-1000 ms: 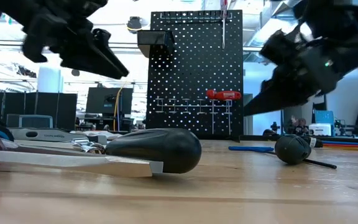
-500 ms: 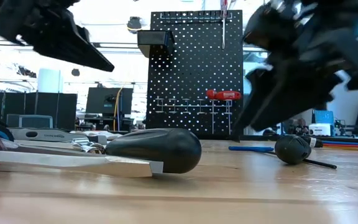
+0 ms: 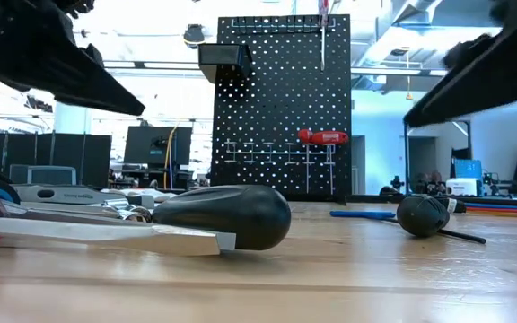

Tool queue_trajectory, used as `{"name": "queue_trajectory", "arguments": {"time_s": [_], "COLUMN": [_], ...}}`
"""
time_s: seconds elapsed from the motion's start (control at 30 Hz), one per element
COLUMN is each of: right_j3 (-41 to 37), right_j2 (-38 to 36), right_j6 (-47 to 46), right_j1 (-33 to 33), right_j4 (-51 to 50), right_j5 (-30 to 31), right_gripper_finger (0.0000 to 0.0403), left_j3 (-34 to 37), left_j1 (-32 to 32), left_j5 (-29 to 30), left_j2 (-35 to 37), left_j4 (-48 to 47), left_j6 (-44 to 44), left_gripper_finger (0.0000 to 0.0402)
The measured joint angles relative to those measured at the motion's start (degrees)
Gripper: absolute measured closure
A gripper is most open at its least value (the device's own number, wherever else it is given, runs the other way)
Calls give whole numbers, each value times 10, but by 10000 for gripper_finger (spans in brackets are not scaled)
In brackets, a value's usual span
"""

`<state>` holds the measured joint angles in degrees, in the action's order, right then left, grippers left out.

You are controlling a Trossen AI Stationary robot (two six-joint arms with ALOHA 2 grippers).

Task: Hang tools onto peg board
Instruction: Hang the black screwdriver on the pegboard

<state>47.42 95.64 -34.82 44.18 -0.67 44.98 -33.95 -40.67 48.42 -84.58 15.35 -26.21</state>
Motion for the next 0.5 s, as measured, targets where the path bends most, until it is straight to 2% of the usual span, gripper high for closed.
{"name": "queue_trajectory", "arguments": {"time_s": [0.2, 0.33, 0.5], "right_j3": [1, 1, 1], "right_j2": [-1, -1, 1], "right_j6": [-48, -48, -48], "right_j1": [36, 37, 23], "right_j4": [15, 21, 4], "right_j5": [63, 68, 68], "right_gripper_finger": [196, 196, 196], "left_j3": [0, 0, 0], "left_j1": [-41, -55, -32], "left_j5": [14, 32, 46], "left_j2": [2, 2, 2], "left_j4": [60, 63, 63], "left_j6": [22, 41, 81], "left_gripper_finger": [251, 251, 251]}}
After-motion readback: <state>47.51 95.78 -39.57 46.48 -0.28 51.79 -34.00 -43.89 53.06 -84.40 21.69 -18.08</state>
